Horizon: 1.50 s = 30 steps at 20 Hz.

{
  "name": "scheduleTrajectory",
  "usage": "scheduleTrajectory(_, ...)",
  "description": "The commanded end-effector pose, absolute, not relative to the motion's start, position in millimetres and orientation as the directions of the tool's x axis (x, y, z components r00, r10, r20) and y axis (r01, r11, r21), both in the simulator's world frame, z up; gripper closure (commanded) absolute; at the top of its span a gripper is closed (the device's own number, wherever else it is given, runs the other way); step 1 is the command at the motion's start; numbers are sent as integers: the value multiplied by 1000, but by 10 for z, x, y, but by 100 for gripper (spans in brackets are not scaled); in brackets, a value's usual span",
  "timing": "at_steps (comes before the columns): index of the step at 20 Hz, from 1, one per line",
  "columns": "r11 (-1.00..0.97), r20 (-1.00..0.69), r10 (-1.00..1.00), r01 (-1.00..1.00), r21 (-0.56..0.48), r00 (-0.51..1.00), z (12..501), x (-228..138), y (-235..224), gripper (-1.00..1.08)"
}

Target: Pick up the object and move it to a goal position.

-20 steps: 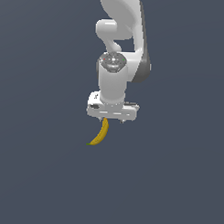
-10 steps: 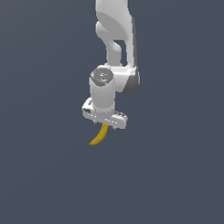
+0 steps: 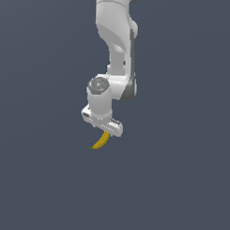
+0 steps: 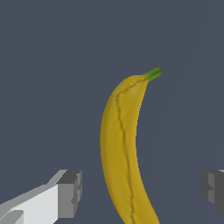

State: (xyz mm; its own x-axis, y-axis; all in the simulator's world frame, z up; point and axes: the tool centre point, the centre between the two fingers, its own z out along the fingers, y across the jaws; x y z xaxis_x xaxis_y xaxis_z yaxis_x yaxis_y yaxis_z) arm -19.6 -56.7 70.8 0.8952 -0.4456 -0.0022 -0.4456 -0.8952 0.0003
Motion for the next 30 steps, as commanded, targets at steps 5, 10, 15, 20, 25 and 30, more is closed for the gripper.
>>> scheduleTrajectory(5,-893,-2,-450,-450,0,893,667,-199,-572,-92)
scheduleTrajectory(10,-892,-1,-452,-452,0,892,484,-207,-578,-92)
scheduleTrajectory(15,-891,0,-455,-455,0,891,254,-211,-579,-92)
scheduleTrajectory(20,-890,0,-455,-455,0,890,187,-202,-580,-92)
scheduleTrajectory(25,-890,0,-455,-455,0,890,187,-202,-580,108)
scheduleTrajectory(30,-890,0,-455,-455,0,890,187,-202,-580,108)
